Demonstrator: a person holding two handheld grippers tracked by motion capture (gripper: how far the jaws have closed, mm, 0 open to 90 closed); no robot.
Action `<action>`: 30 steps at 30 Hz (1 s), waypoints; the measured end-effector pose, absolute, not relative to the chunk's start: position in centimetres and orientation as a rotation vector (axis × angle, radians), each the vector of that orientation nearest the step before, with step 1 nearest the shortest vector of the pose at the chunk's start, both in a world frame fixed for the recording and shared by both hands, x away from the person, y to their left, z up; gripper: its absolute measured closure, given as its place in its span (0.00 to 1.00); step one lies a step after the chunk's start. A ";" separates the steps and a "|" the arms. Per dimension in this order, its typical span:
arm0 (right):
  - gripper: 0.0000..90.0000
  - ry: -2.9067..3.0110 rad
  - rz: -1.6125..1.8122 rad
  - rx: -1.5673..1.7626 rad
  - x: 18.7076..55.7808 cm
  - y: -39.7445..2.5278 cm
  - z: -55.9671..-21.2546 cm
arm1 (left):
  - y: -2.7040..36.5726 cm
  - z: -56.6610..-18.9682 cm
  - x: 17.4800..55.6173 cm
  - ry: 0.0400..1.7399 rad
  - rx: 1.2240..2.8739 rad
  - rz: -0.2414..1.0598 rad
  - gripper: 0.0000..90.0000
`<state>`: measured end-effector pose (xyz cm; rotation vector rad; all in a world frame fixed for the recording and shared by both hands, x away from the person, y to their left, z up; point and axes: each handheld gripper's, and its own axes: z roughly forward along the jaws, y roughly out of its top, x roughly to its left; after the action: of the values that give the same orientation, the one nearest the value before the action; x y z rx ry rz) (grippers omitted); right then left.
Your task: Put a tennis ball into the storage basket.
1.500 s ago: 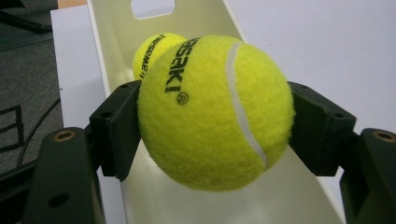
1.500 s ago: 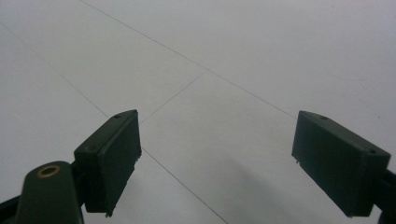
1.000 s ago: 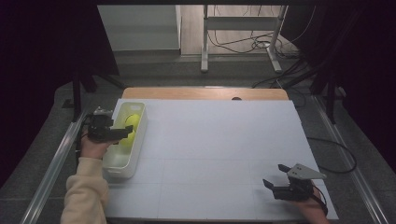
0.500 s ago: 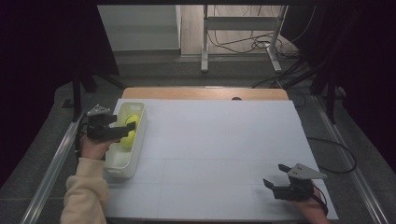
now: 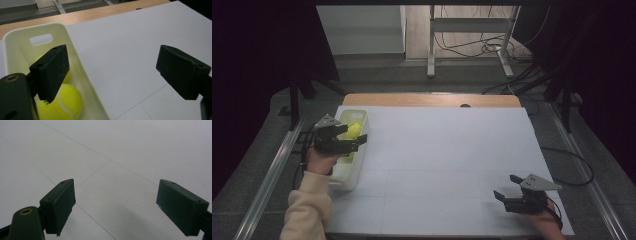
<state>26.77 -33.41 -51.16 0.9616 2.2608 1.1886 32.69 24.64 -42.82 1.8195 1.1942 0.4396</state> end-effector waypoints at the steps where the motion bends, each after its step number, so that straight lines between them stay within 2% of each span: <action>1: 0.18 2.261 1.189 0.961 26.8 -33.4 -51.2 | 24.4 -42.8 32.6 1.183 1.819 0.438 0.13; 25: 0.18 2.263 1.180 0.954 26.7 -33.3 -51.1 | 19.3 -43.8 29.6 0.986 1.837 0.398 0.14; 30: 0.18 2.265 1.180 0.952 26.7 -33.3 -51.1 | 17.7 -44.6 28.6 0.943 1.866 0.358 0.14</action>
<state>26.71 -33.26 -51.06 0.9520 2.2648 1.1801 28.61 17.69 -44.60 1.8661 0.9426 0.3577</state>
